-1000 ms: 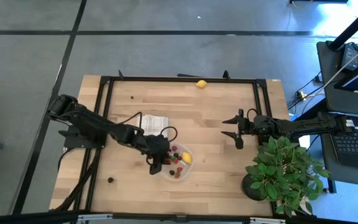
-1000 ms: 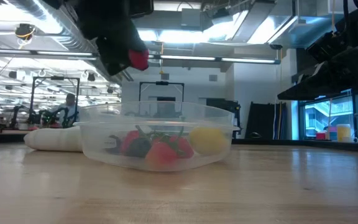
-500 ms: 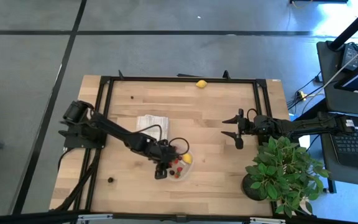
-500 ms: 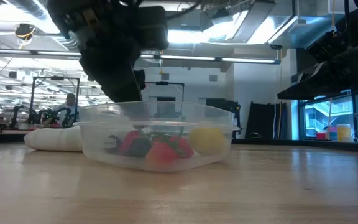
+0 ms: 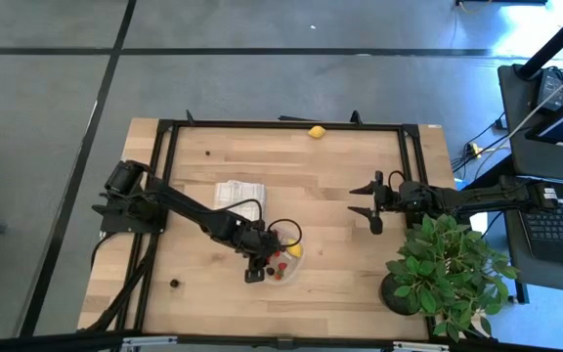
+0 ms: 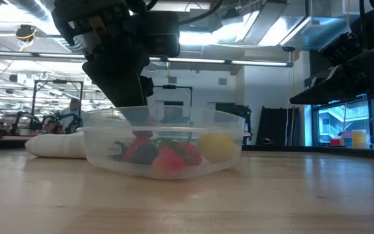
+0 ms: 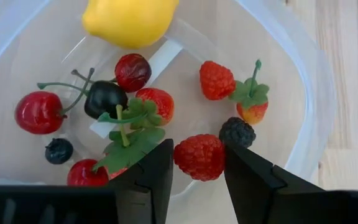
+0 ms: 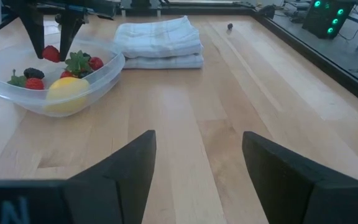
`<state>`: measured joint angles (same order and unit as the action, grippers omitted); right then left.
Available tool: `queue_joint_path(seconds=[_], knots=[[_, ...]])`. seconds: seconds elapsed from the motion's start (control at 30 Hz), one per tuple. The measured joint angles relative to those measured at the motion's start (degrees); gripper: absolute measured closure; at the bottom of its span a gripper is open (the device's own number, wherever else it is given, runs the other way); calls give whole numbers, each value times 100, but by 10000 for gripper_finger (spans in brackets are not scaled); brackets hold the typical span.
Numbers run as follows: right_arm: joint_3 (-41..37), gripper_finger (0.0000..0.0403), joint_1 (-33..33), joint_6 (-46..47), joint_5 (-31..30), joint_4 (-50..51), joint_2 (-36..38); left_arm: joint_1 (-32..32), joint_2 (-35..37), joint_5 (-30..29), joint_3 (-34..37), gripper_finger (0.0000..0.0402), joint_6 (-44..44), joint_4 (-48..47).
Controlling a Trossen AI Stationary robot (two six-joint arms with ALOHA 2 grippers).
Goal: Pick and placing Produce into tupperware
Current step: Put the raspberry into the transparent container, then put the black cherry into the transparent container
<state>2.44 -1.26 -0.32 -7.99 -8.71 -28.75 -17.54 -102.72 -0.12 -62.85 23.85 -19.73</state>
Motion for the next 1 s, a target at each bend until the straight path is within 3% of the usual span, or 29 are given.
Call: queue_joint_path(seconds=[0.37,0.47,0.6,0.8,1.0], knots=[[0,162,-2,-13,0,0,0,0,2,11,0,271,56,-2],[0,162,-1,-16,0,0,0,33,2,309,0,266,227,-17],[0,162,-2,-17,0,0,0,66,7,740,0,234,405,-17],[0,162,-2,-20,0,0,0,76,9,817,0,172,410,-24],[0,162,0,-98,2,-2,0,120,286,739,4,155,385,-202]])
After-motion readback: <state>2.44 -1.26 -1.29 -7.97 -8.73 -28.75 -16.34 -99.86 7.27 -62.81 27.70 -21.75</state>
